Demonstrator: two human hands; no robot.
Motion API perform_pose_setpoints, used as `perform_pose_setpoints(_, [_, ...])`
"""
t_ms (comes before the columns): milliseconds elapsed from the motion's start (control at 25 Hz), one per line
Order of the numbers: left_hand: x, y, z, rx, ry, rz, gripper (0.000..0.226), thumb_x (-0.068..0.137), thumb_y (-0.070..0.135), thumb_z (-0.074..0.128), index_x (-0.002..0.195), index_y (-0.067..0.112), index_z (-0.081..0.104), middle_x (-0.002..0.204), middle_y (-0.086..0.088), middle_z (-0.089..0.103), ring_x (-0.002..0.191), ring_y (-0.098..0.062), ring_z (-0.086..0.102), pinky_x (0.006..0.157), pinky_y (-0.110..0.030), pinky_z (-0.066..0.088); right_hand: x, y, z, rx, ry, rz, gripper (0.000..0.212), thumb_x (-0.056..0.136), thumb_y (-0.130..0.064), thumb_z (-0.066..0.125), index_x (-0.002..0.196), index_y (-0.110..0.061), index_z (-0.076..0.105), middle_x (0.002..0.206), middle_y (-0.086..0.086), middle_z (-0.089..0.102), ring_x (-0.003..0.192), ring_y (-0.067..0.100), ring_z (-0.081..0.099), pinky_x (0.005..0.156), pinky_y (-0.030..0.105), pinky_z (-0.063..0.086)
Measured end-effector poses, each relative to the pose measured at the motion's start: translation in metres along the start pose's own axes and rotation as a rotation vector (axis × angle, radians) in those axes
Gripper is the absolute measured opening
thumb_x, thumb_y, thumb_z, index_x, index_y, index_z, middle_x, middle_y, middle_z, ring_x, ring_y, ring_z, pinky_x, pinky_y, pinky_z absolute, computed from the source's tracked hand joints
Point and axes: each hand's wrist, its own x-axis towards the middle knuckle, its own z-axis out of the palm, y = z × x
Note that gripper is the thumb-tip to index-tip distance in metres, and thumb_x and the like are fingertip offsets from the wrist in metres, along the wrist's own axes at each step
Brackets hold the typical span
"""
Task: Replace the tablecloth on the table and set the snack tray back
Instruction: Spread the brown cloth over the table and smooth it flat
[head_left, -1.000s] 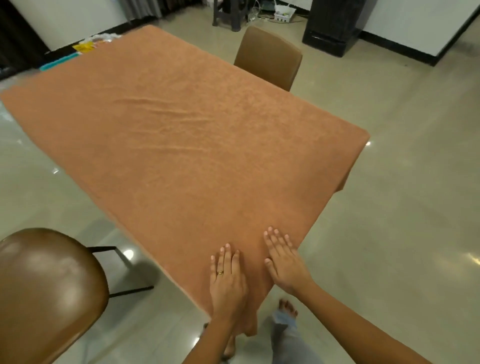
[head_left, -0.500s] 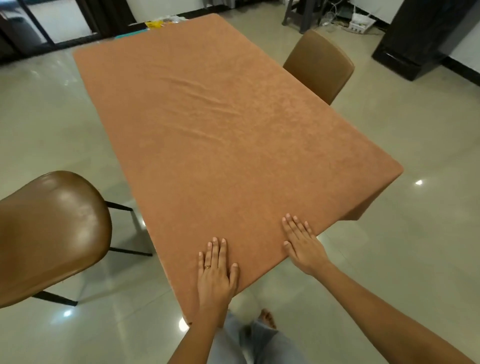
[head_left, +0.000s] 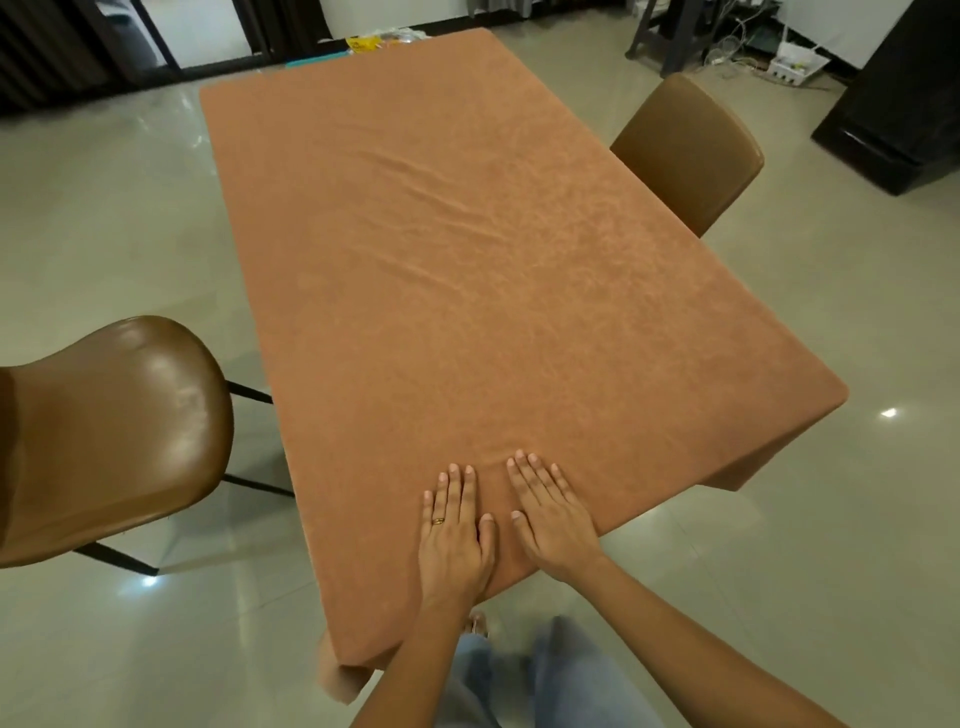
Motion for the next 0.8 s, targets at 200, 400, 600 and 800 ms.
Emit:
perform_pose_setpoints(200, [-0.008,-0.014,-0.006,0.042,0.056,-0.032,0.06,0.092,0.036,0.034,0.148,0.014,0.032,0.154,-0.004,0.028,0.143,-0.018,0.025,0.119,-0.034,0.001,0.005,0.075,-0.018,0.005,-0.009,0.128,0.063,0.096,-0.04,0.025,0.151,-0.01,0.02,0.158,0.004,0.016,0.146,0.018,0.015,0.119,0.033,0.0])
perform_pose_setpoints(400, [0.021,0.063,0.009,-0.026,0.04,-0.085,0.058,0.091,0.032,0.035,0.144,0.009,0.038,0.151,-0.009,0.035,0.142,-0.021,0.026,0.118,-0.039,0.006,0.028,0.071,-0.026,0.049,-0.055,-0.063,0.062,0.094,-0.033,0.03,0.148,-0.003,0.027,0.156,0.011,0.022,0.145,0.023,0.019,0.117,0.038,0.008])
perform_pose_setpoints(600, [0.045,0.125,0.039,-0.018,0.088,-0.247,0.06,0.098,0.043,0.024,0.151,0.016,0.024,0.157,-0.003,0.016,0.146,-0.019,0.015,0.118,-0.038,0.001,0.031,0.115,-0.026,0.02,-0.065,-0.268,0.062,0.094,-0.036,0.032,0.15,-0.01,0.027,0.157,0.005,0.022,0.146,0.018,0.017,0.116,0.042,0.009])
perform_pose_setpoints(800, [0.038,0.131,0.051,0.027,0.08,-0.286,0.063,0.096,0.048,0.026,0.153,0.022,0.014,0.159,0.002,0.014,0.147,-0.012,0.008,0.119,-0.037,-0.001,0.036,0.238,-0.05,-0.061,-0.077,-0.147,0.064,0.096,-0.047,0.018,0.153,-0.018,0.006,0.159,-0.004,0.004,0.147,0.011,-0.002,0.118,0.038,-0.006])
